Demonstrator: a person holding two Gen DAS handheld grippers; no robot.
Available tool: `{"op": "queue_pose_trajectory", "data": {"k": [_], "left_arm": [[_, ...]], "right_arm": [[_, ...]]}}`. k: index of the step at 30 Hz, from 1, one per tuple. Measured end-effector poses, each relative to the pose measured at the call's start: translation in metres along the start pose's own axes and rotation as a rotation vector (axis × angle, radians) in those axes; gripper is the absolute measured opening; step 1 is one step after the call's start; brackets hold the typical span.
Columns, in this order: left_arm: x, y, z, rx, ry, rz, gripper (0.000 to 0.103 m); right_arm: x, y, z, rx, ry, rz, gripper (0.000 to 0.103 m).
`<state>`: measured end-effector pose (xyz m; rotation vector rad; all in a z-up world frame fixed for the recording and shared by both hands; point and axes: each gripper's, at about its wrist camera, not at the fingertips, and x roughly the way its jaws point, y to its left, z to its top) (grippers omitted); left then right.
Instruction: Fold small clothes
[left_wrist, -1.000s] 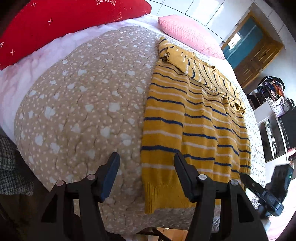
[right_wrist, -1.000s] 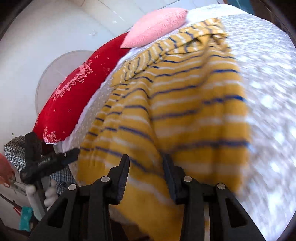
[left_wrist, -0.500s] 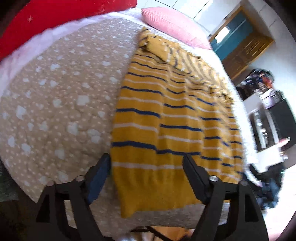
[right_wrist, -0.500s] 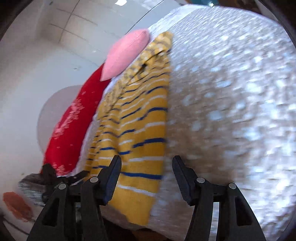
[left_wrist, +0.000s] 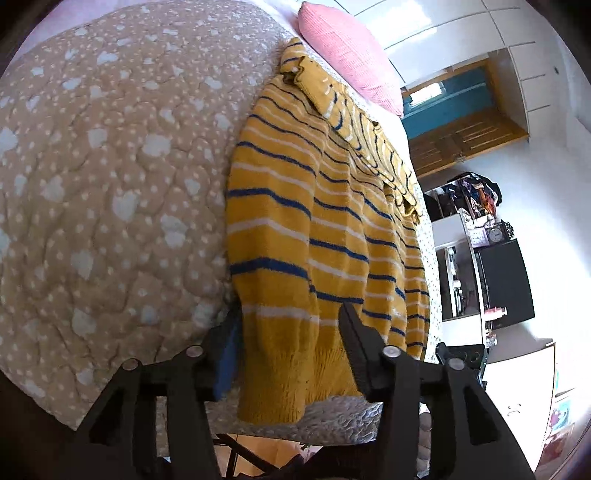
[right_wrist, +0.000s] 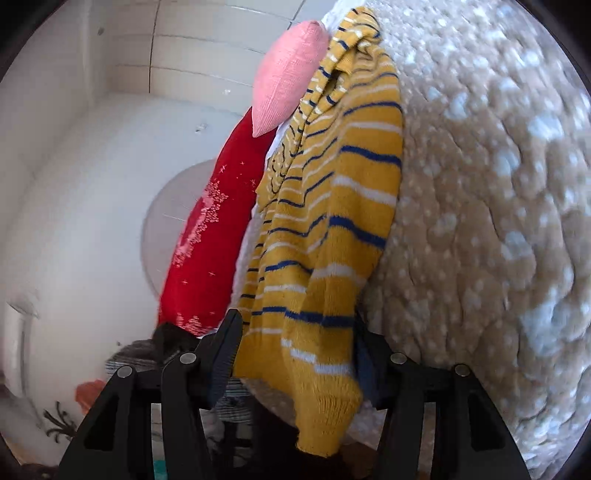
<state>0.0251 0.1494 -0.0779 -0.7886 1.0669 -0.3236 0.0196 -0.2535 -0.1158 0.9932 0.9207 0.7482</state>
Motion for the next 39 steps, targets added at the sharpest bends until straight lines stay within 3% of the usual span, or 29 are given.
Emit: {"op": "queue_pose_trajectory", "data": {"k": [4, 7, 8, 10, 11, 12, 15, 20, 26, 30, 34, 39], "left_arm": [[0.003, -0.005, -0.002, 0.004, -0.019, -0.016, 0.070], [0.004, -0.011, -0.004, 0.023, -0.034, 0.030, 0.068], [0.005, -0.012, -0.004, 0.022, -0.038, 0.075, 0.046], [0.005, -0.014, -0.001, 0.040, -0.029, 0.197, 0.009], [0.004, -0.011, 0.001, 0.028, -0.021, 0.181, 0.009], [0.002, -0.009, 0.002, 0.006, -0.021, 0.172, 0.009], [-0.009, -0.018, 0.000, 0.022, -0.046, 0.192, 0.009], [-0.025, -0.057, -0.024, 0.131, -0.068, 0.203, 0.009], [-0.031, -0.073, -0.058, 0.190, -0.015, 0.196, 0.009], [-0.031, -0.062, -0.071, 0.159, 0.020, 0.181, 0.009], [-0.026, -0.051, -0.060, 0.101, 0.028, 0.159, 0.009], [-0.038, -0.062, -0.031, 0.145, -0.029, 0.141, 0.009]], "right_arm": [[0.007, 0.003, -0.013, -0.016, 0.013, -0.026, 0.060], [0.015, 0.009, -0.023, -0.054, 0.003, -0.070, 0.060], [0.015, 0.010, -0.023, -0.063, 0.000, -0.084, 0.058], [0.018, 0.011, -0.019, -0.054, 0.007, -0.122, 0.036], [0.017, 0.008, -0.015, -0.041, 0.015, -0.145, 0.016], [0.017, 0.005, -0.012, -0.028, 0.019, -0.143, 0.015], [0.007, 0.002, -0.009, -0.007, 0.023, -0.108, 0.012], [-0.021, 0.015, -0.010, -0.042, 0.021, -0.037, 0.010], [-0.071, 0.012, -0.030, -0.042, 0.002, -0.007, 0.010], [-0.086, -0.003, -0.050, 0.001, 0.010, -0.014, 0.010], [-0.082, -0.005, -0.056, 0.033, 0.012, -0.015, 0.010], [-0.068, 0.025, -0.031, -0.044, 0.021, -0.023, 0.011]]}}
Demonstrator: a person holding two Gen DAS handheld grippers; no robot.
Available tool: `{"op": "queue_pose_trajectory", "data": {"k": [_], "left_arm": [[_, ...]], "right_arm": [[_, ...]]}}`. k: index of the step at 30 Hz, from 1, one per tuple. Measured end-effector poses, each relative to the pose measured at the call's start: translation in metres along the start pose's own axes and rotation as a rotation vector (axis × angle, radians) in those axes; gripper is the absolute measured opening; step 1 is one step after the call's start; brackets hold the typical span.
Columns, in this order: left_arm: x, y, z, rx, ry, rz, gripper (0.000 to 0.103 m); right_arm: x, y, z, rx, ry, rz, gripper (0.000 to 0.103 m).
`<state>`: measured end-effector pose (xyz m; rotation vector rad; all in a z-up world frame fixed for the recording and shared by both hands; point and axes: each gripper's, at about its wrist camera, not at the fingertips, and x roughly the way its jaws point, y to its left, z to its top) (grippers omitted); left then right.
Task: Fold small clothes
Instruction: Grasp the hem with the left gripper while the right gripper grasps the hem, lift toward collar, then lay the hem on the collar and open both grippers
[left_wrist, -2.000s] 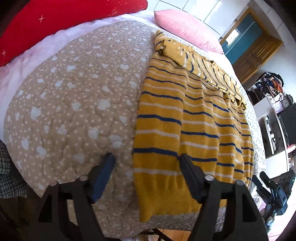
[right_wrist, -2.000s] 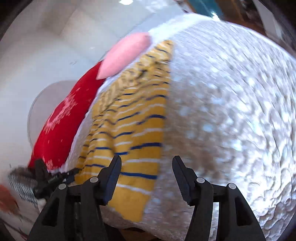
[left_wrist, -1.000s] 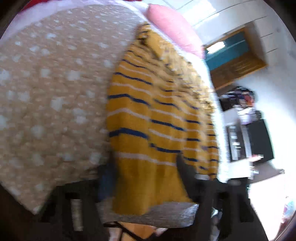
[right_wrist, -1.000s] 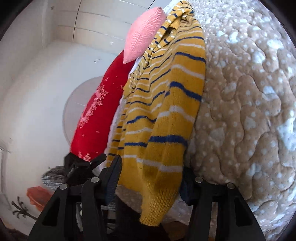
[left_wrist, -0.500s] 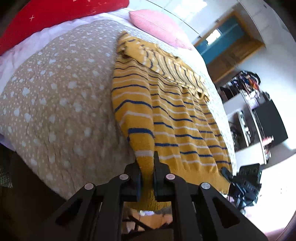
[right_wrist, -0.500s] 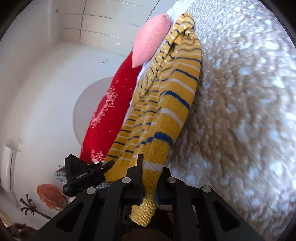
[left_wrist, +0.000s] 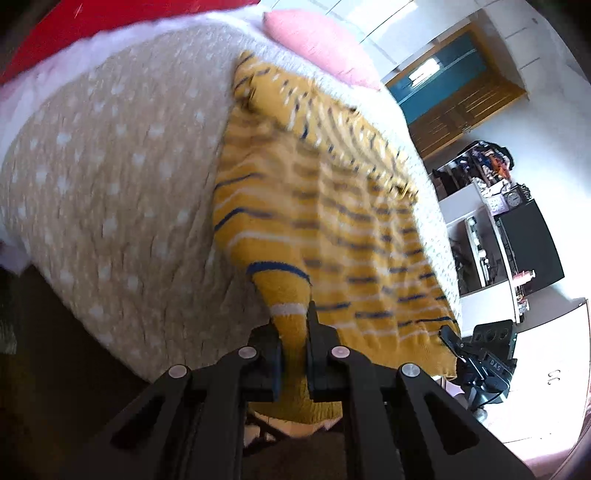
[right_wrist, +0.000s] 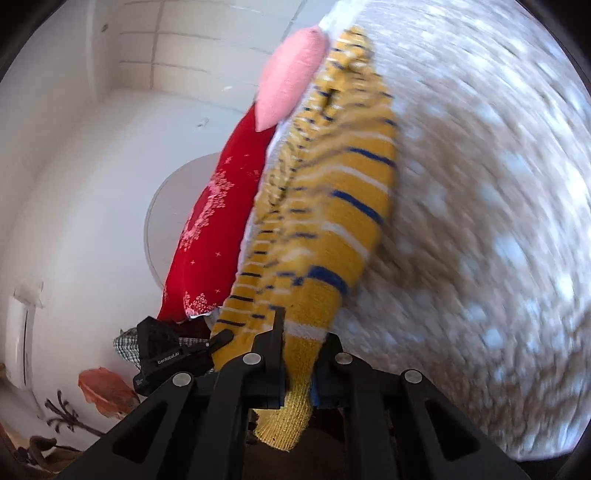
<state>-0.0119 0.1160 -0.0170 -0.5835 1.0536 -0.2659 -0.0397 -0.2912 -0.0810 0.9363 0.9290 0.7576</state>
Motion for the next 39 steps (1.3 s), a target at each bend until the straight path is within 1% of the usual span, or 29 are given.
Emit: {"op": "queue_pose_trajectory", "data": {"k": [2, 6, 9, 12, 14, 16, 19, 23, 26, 28, 29, 30, 31, 32, 33, 36, 37, 38, 39], "left_arm": [[-0.001, -0.003, 0.012, 0.004, -0.024, -0.004, 0.009], [0.001, -0.004, 0.049, 0.003, -0.063, 0.003, 0.009], [0.006, -0.015, 0.081, 0.009, -0.092, -0.007, 0.009], [0.015, -0.024, 0.120, 0.018, -0.120, 0.010, 0.009], [0.024, -0.026, 0.143, 0.012, -0.122, 0.023, 0.009], [0.036, -0.028, 0.165, 0.012, -0.116, 0.037, 0.009], [0.059, -0.031, 0.191, 0.009, -0.090, 0.069, 0.009], [0.085, -0.035, 0.216, 0.043, -0.069, 0.125, 0.009], [0.105, -0.033, 0.237, 0.044, -0.054, 0.150, 0.010], [0.119, -0.025, 0.248, 0.009, -0.040, 0.137, 0.011], [0.127, -0.018, 0.256, -0.027, -0.028, 0.116, 0.011], [0.132, -0.014, 0.260, -0.047, -0.021, 0.106, 0.011], [0.139, -0.009, 0.266, -0.079, -0.013, 0.087, 0.012], [0.143, -0.005, 0.270, -0.101, -0.008, 0.071, 0.014], [0.147, -0.002, 0.274, -0.117, -0.004, 0.058, 0.015], [0.154, 0.011, 0.289, -0.181, -0.001, -0.010, 0.022], [0.154, 0.015, 0.293, -0.203, -0.008, -0.034, 0.029], [0.153, 0.019, 0.297, -0.225, -0.021, -0.055, 0.040], [0.151, 0.026, 0.302, -0.256, -0.045, -0.081, 0.047]], "right_arm": [[0.008, 0.018, 0.016, -0.057, 0.006, -0.008, 0.012], [0.023, 0.038, 0.049, -0.097, -0.007, -0.011, 0.012], [0.038, 0.051, 0.085, -0.118, -0.037, -0.021, 0.012], [0.051, 0.062, 0.120, -0.131, -0.055, -0.020, 0.012], [0.062, 0.067, 0.144, -0.137, -0.064, -0.039, 0.012], [0.075, 0.065, 0.169, -0.131, -0.077, -0.072, 0.012], [0.092, 0.055, 0.199, -0.092, -0.093, -0.097, 0.012], [0.107, 0.041, 0.232, -0.061, -0.106, -0.133, 0.012], [0.121, 0.031, 0.256, -0.047, -0.097, -0.162, 0.012], [0.131, 0.023, 0.269, -0.027, -0.087, -0.178, 0.013], [0.137, 0.018, 0.276, -0.008, -0.085, -0.186, 0.015], [0.141, 0.010, 0.285, 0.025, -0.087, -0.179, 0.023], [0.145, 0.001, 0.293, 0.066, -0.091, -0.153, 0.028], [0.147, -0.005, 0.298, 0.093, -0.093, -0.135, 0.035], [0.152, -0.015, 0.306, 0.130, -0.095, -0.110, 0.037], [0.163, -0.030, 0.324, 0.170, -0.088, -0.094, 0.037], [0.167, -0.033, 0.328, 0.175, -0.085, -0.097, 0.037], [0.171, -0.036, 0.333, 0.182, -0.083, -0.097, 0.038], [0.173, -0.039, 0.337, 0.189, -0.082, -0.092, 0.039]]}}
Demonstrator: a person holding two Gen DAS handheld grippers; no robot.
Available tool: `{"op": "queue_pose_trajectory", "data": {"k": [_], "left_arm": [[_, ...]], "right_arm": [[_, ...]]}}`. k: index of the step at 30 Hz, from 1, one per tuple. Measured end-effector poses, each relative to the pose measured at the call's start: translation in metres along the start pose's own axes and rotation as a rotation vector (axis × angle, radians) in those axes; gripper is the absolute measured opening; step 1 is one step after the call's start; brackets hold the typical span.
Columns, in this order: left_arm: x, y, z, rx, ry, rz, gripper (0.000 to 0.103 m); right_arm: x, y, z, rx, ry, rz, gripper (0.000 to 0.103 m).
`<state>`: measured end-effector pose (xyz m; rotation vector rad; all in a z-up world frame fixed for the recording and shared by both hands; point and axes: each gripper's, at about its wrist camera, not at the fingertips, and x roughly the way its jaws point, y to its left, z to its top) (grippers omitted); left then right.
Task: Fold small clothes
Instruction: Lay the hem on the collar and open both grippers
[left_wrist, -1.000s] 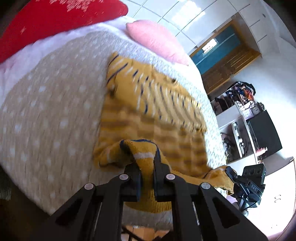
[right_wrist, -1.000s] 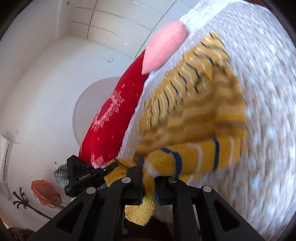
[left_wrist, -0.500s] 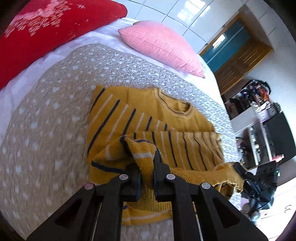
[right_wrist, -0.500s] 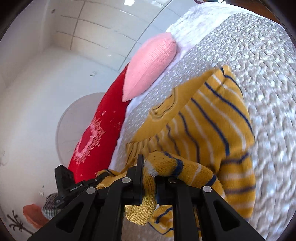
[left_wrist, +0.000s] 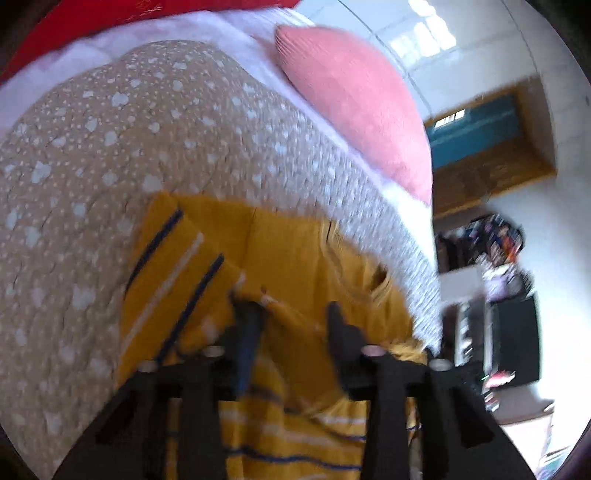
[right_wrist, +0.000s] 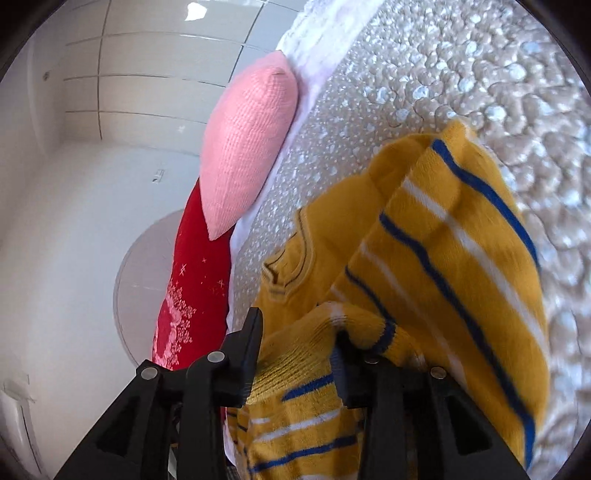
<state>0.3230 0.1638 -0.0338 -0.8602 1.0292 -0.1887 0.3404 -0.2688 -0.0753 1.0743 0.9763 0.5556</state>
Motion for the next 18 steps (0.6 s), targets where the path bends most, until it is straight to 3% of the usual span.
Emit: {"op": "queue_pose_trajectory", "data": {"k": [3, 6, 8, 11, 14, 18], "left_arm": [[-0.003, 0.012, 0.014, -0.056, -0.026, -0.018, 0.048], [-0.007, 0.015, 0.017, -0.039, -0.030, 0.024, 0.048], [-0.010, 0.011, 0.015, 0.011, -0.034, 0.067, 0.049], [-0.014, -0.002, 0.005, 0.128, -0.039, 0.160, 0.051], [-0.011, -0.017, -0.006, 0.273, -0.016, 0.238, 0.060], [0.008, -0.031, -0.021, 0.444, 0.019, 0.357, 0.061]], "right_arm": [[0.009, -0.005, 0.011, 0.041, -0.005, 0.022, 0.047], [0.009, -0.008, 0.019, 0.059, -0.016, 0.040, 0.054], [0.009, -0.008, 0.025, 0.062, -0.029, 0.044, 0.056], [-0.003, -0.004, 0.031, 0.066, -0.089, 0.036, 0.068], [-0.017, 0.000, 0.035, 0.074, -0.124, 0.026, 0.071], [-0.039, 0.013, 0.023, -0.026, -0.118, -0.034, 0.072]]}}
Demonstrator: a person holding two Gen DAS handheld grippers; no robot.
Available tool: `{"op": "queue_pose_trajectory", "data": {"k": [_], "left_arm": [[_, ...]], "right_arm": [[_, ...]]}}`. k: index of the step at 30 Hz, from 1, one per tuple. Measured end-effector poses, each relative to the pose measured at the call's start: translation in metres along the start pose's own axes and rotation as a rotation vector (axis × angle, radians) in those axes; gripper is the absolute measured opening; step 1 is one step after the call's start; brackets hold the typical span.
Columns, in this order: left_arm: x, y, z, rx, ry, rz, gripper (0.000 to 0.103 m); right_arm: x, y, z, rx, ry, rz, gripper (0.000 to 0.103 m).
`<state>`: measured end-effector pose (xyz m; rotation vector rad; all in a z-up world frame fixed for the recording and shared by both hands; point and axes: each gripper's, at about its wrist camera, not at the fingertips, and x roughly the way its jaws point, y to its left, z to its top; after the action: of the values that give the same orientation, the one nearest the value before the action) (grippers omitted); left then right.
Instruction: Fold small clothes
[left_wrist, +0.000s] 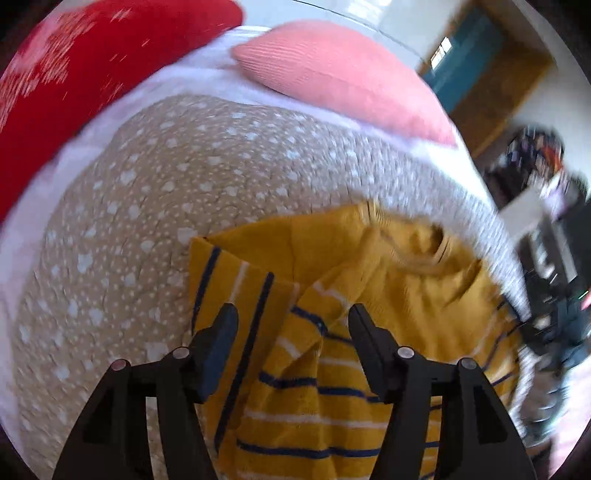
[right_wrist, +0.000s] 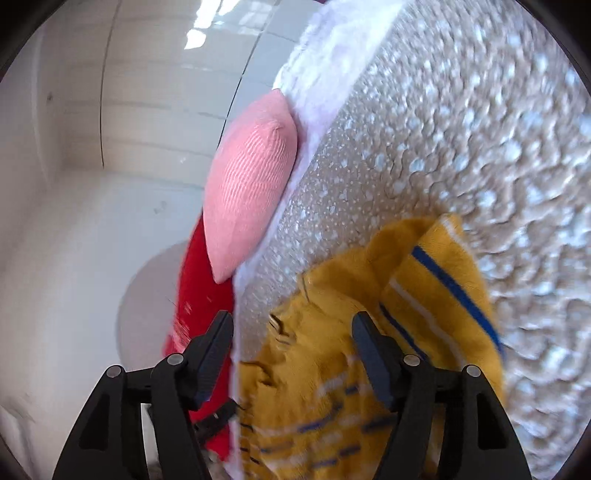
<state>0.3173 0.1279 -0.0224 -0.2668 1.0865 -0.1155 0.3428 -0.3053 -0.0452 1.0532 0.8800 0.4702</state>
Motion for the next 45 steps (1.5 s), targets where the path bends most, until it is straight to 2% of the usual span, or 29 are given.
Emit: {"op": "queue_pose_trajectory", "data": {"k": [1, 2, 3, 4, 9, 13, 14, 15, 16, 18, 20, 21, 23, 24, 26, 28, 32, 34, 37, 38, 39, 40, 41, 42, 43, 45], "left_arm": [[0.006, -0.006, -0.004, 0.049, 0.026, 0.045, 0.058], [0.010, -0.009, -0.007, 0.086, 0.049, 0.082, 0.025], [0.016, -0.012, -0.009, 0.116, 0.075, 0.127, 0.008], [0.018, -0.011, -0.010, 0.117, 0.090, 0.168, 0.006], [0.006, 0.003, 0.004, 0.049, 0.033, 0.225, 0.006], [0.004, 0.003, 0.008, 0.036, 0.035, 0.200, 0.008], [0.002, 0.005, 0.010, 0.022, 0.035, 0.182, 0.010], [0.002, 0.008, 0.010, 0.000, 0.034, 0.161, 0.011], [0.000, 0.015, 0.011, -0.038, 0.032, 0.128, 0.011], [-0.007, 0.028, 0.008, -0.094, 0.032, 0.065, 0.019], [-0.018, 0.036, 0.003, -0.118, 0.017, 0.046, 0.025], [-0.027, 0.039, -0.003, -0.113, 0.002, 0.046, 0.028], [-0.037, 0.041, -0.014, -0.091, -0.013, 0.050, 0.035], [-0.041, 0.042, -0.020, -0.081, -0.016, 0.052, 0.040], [-0.051, 0.044, -0.036, -0.057, -0.019, 0.057, 0.041], [-0.056, 0.047, -0.053, -0.033, -0.014, 0.048, 0.044], [-0.057, 0.043, -0.089, 0.010, 0.001, -0.004, 0.057], [-0.050, 0.038, -0.105, 0.025, 0.017, -0.021, 0.059], [-0.036, 0.028, -0.119, 0.046, 0.031, 0.030, 0.059], [-0.032, 0.024, -0.122, 0.051, 0.037, 0.058, 0.057], [-0.030, 0.022, -0.124, 0.046, 0.046, 0.058, 0.040], [-0.029, 0.022, -0.123, 0.028, 0.069, 0.014, 0.027], [-0.031, 0.021, -0.120, 0.014, 0.086, 0.005, 0.013], [-0.036, 0.020, -0.117, 0.015, 0.085, 0.037, 0.006], [-0.045, 0.018, -0.112, 0.036, 0.078, 0.060, 0.005], [-0.063, 0.016, -0.105, 0.071, 0.053, 0.094, 0.004]], "right_arm": [[-0.005, 0.001, -0.003, -0.027, 0.007, -0.025, 0.072], [-0.010, 0.003, -0.007, -0.058, 0.017, -0.062, 0.073], [-0.013, 0.005, -0.010, -0.091, 0.026, -0.099, 0.073], [-0.017, 0.005, -0.013, -0.119, 0.031, -0.125, 0.073], [-0.021, 0.013, -0.016, -0.241, 0.051, -0.215, 0.073], [0.004, 0.024, -0.020, -0.323, 0.102, -0.281, 0.073], [0.014, 0.025, -0.022, -0.350, 0.132, -0.314, 0.066], [0.019, 0.023, -0.023, -0.369, 0.148, -0.350, 0.042], [0.022, 0.021, -0.022, -0.373, 0.150, -0.389, 0.032], [0.021, 0.007, -0.010, -0.321, 0.100, -0.474, 0.029], [0.009, -0.011, 0.001, -0.211, 0.050, -0.443, 0.026], [0.002, -0.016, 0.003, -0.170, 0.031, -0.409, 0.029], [-0.011, -0.014, 0.000, -0.166, 0.000, -0.396, 0.033], [-0.020, -0.010, -0.004, -0.185, -0.019, -0.405, 0.039], [-0.040, -0.003, -0.015, -0.224, -0.037, -0.414, 0.048], [-0.061, 0.001, -0.026, -0.250, -0.037, -0.400, 0.052], [-0.100, 0.001, -0.061, -0.279, -0.024, -0.358, 0.061], [-0.109, 0.000, -0.079, -0.295, -0.012, -0.341, 0.065], [-0.113, -0.003, -0.103, -0.322, 0.011, -0.325, 0.069], [-0.109, -0.004, -0.109, -0.328, 0.019, -0.326, 0.069], [-0.104, -0.006, -0.117, -0.334, 0.031, -0.331, 0.069], [-0.098, -0.009, -0.120, -0.335, 0.038, -0.335, 0.069], [-0.090, -0.012, -0.125, -0.335, 0.059, -0.336, 0.066], [-0.080, -0.017, -0.129, -0.327, 0.105, -0.332, 0.038], [-0.078, -0.020, -0.131, -0.317, 0.126, -0.333, 0.026], [-0.081, -0.019, -0.126, -0.300, 0.132, -0.321, 0.016]]}}
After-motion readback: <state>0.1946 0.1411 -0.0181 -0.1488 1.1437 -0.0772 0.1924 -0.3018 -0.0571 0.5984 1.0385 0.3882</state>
